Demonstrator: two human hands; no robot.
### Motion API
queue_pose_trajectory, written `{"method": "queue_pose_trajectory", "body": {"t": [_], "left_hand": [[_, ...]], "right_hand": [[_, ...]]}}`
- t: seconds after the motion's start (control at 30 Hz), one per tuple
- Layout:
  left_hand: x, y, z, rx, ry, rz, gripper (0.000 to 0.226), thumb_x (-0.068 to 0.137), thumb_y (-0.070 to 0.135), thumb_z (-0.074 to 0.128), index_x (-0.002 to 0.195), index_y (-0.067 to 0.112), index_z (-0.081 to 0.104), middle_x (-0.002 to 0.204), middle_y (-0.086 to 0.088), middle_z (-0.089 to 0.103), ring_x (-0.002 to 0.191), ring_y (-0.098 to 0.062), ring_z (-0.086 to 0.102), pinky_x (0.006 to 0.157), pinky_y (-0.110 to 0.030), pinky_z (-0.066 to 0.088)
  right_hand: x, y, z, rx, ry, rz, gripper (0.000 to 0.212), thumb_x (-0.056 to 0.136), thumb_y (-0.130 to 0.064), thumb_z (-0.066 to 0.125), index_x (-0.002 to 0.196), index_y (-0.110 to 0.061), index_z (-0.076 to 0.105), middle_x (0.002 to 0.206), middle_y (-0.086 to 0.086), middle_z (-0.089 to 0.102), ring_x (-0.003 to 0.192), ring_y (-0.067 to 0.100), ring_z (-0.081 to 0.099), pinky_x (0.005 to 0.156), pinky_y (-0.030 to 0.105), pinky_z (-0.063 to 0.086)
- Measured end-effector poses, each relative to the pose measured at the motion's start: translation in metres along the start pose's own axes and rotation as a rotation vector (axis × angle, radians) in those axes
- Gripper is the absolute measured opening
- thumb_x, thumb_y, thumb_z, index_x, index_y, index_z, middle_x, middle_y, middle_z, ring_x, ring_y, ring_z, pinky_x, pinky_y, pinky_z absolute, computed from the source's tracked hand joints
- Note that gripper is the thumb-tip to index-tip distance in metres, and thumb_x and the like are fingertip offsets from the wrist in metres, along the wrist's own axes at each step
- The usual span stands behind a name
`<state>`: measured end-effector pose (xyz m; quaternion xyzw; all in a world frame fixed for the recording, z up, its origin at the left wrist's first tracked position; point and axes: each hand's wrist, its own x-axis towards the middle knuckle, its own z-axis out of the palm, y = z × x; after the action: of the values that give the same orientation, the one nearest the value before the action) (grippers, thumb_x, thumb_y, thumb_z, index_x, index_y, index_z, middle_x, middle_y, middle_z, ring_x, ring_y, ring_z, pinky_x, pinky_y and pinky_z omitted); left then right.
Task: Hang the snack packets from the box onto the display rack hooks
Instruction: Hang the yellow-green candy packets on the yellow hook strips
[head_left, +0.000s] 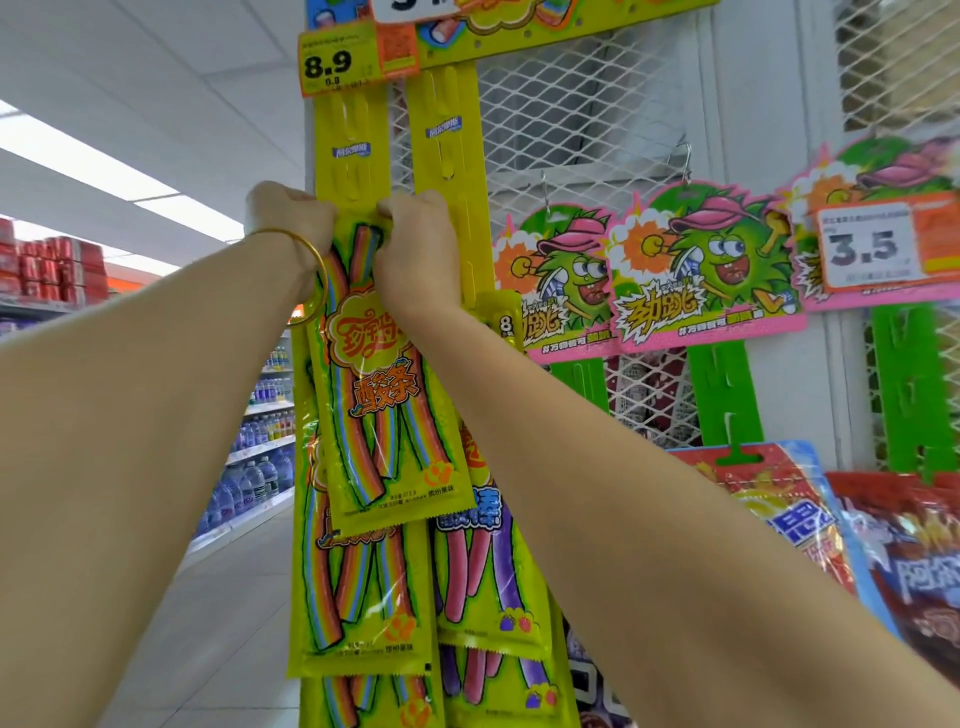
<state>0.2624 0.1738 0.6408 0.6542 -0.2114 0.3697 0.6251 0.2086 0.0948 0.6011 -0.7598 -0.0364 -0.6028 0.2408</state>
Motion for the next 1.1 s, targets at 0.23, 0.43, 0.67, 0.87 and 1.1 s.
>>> {"method": "queue_pose_trajectory", "body": {"t": [0.23, 0.43, 0.67, 0.87, 1.1], "left_hand": [[0.000, -0.007, -0.001, 0.003, -0.035, 0.022, 0.015, 0.085, 0.009, 0.058, 0.098, 0.008, 0.065, 0.095, -0.012, 0.061, 0.090, -0.026, 0.059, 0.088, -0.040, 0.052], [-0.007, -0.012, -0.002, -0.012, -0.035, 0.124, 0.027, 0.087, 0.004, 0.055, 0.114, 0.003, 0.058, 0.096, -0.008, 0.055, 0.085, -0.020, 0.053, 0.065, -0.024, 0.046], [-0.014, -0.027, -0.005, -0.009, -0.024, 0.195, 0.031, 0.086, 0.006, 0.057, 0.117, 0.007, 0.057, 0.077, -0.002, 0.055, 0.081, -0.020, 0.054, 0.071, -0.026, 0.047], [-0.020, -0.038, -0.004, -0.022, 0.070, 0.155, 0.027, 0.084, 0.014, 0.063, 0.108, 0.003, 0.059, 0.081, -0.002, 0.053, 0.082, -0.016, 0.050, 0.072, -0.025, 0.042], [-0.030, -0.039, -0.007, 0.060, 0.083, 0.148, 0.028, 0.086, 0.015, 0.063, 0.110, 0.001, 0.059, 0.096, -0.003, 0.050, 0.087, -0.013, 0.046, 0.069, -0.017, 0.035]], "right_hand": [[-0.006, 0.002, 0.000, -0.048, -0.034, -0.012, 0.023, 0.090, 0.005, 0.046, 0.105, -0.005, 0.060, 0.120, 0.011, 0.045, 0.088, 0.025, 0.053, 0.067, 0.026, 0.034], [-0.015, 0.003, 0.000, -0.041, -0.055, -0.005, 0.020, 0.090, 0.001, 0.048, 0.105, -0.006, 0.060, 0.121, 0.011, 0.043, 0.088, 0.026, 0.054, 0.065, 0.026, 0.034], [-0.025, -0.002, -0.006, -0.124, -0.035, -0.030, 0.022, 0.092, 0.001, 0.043, 0.104, -0.006, 0.060, 0.118, 0.011, 0.047, 0.087, 0.026, 0.052, 0.064, 0.028, 0.031], [-0.029, 0.000, -0.007, -0.233, -0.007, -0.051, 0.029, 0.091, 0.001, 0.044, 0.112, -0.011, 0.061, 0.116, 0.008, 0.059, 0.108, 0.027, 0.053, 0.068, 0.033, 0.038], [-0.030, 0.007, -0.007, -0.353, -0.004, -0.118, 0.028, 0.090, 0.000, 0.049, 0.111, -0.016, 0.059, 0.105, 0.004, 0.063, 0.105, 0.024, 0.051, 0.061, 0.032, 0.034]]}}
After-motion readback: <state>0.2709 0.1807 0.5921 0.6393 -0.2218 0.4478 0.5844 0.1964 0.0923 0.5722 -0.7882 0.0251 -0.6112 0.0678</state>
